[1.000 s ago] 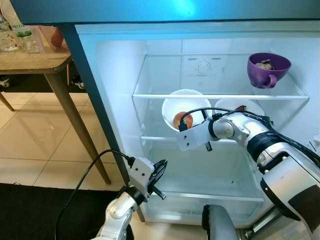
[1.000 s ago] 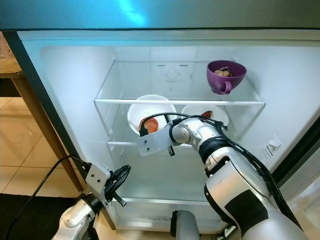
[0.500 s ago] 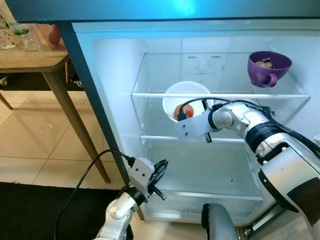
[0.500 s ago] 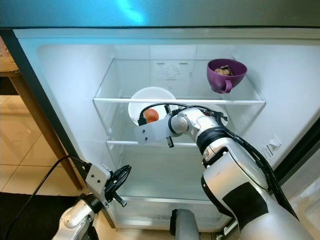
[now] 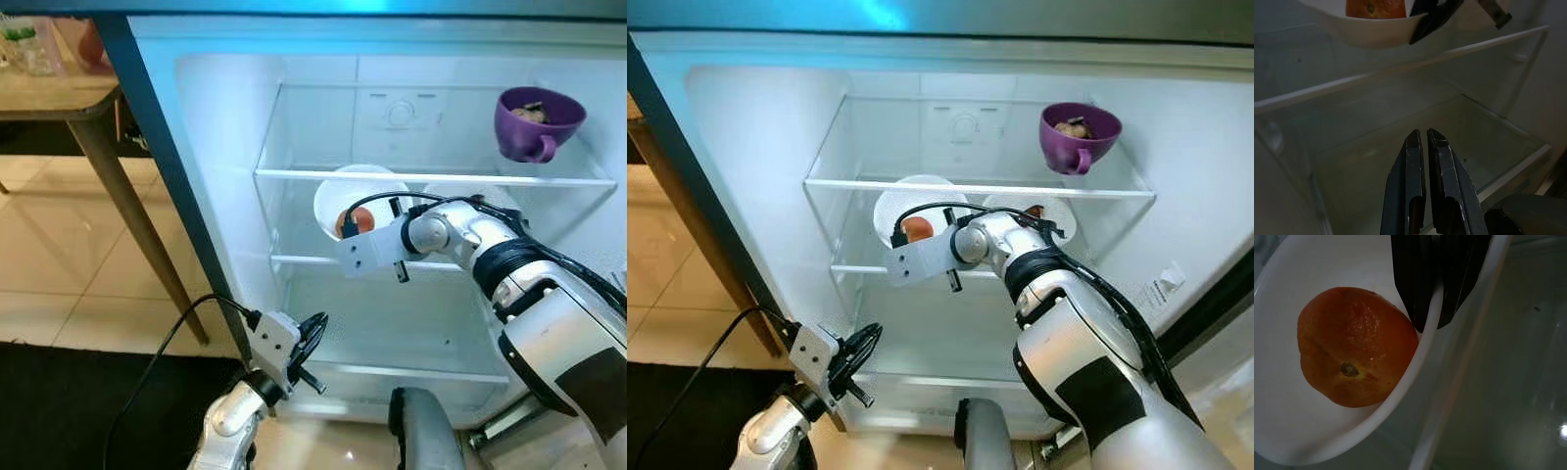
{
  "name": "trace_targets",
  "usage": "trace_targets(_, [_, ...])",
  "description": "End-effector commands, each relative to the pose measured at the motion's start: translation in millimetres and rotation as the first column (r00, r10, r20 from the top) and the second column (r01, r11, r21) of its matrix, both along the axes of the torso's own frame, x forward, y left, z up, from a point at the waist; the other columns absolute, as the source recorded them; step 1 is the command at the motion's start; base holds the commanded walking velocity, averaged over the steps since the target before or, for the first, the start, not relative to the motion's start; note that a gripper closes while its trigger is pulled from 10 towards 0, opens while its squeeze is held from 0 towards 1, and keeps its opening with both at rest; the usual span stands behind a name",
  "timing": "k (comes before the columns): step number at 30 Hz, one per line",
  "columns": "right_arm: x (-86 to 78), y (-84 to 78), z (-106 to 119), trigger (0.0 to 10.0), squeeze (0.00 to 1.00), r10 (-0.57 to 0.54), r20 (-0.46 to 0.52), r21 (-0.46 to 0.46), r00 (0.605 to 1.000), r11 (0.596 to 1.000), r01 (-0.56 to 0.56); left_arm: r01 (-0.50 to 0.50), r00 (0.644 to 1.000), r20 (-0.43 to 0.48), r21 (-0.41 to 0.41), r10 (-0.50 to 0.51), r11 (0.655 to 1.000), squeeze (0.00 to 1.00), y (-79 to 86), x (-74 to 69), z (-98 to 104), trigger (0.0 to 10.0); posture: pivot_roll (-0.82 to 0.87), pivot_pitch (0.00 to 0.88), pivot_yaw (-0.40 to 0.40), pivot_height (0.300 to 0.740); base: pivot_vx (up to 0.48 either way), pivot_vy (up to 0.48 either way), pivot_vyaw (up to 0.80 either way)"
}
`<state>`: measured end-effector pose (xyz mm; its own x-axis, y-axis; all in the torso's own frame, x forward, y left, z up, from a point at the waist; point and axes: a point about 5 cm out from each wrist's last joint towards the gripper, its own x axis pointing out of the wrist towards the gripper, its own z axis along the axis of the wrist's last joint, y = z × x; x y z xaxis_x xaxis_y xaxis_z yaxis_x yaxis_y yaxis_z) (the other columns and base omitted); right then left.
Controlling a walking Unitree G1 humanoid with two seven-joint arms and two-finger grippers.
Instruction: Restocking fridge
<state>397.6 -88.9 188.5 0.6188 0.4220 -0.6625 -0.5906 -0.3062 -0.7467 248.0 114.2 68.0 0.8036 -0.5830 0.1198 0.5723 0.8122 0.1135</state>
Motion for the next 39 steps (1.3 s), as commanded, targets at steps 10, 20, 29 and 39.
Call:
trace_targets(10, [5.0,-5.5,10.9,10.0,0.02,-0.03,0.05,-0.008,0.998,0.999,0.031,-0.01,1.0,0.023,-0.025,0.01,1.0,0.0,0.3,-6.5,13.0,10.0,-0.02,0.209,-0.049,0.443,0.0,0.0,0.0])
trace_targets(20, [7.8,-10.7,14.0,10.0,0.83,-0.054,0.099,0.0,0.994,0.999,0.054,0.021,1.0,0.009,-0.024,-0.021,1.0,0.0,-4.7,-7.6,16.0,10.0,-0.03,0.202,-0.03,0.443,0.0,0.0,0.0])
trace_targets(29, [11.4,-12.9,27.7,10.0,0.0,-0.063,0.152,0.03,0.986,0.998,0.06,0.032,0.999,0.006,-0.024,-0.032,0.999,0.0,-7.9,-2.6,18.0,10.0,-0.04,0.191,-0.013,0.443,0.0,0.0,0.0])
trace_targets(39, [14.6,-22.3,56.5,10.0,0.0,-0.059,0.192,0.071,0.98,0.996,0.046,0.064,0.998,0.016,-0.013,-0.064,0.998,0.0,-9.9,9.0,23.6,10.0,-0.05,0.164,0.026,0.443,0.0,0.0,0.0])
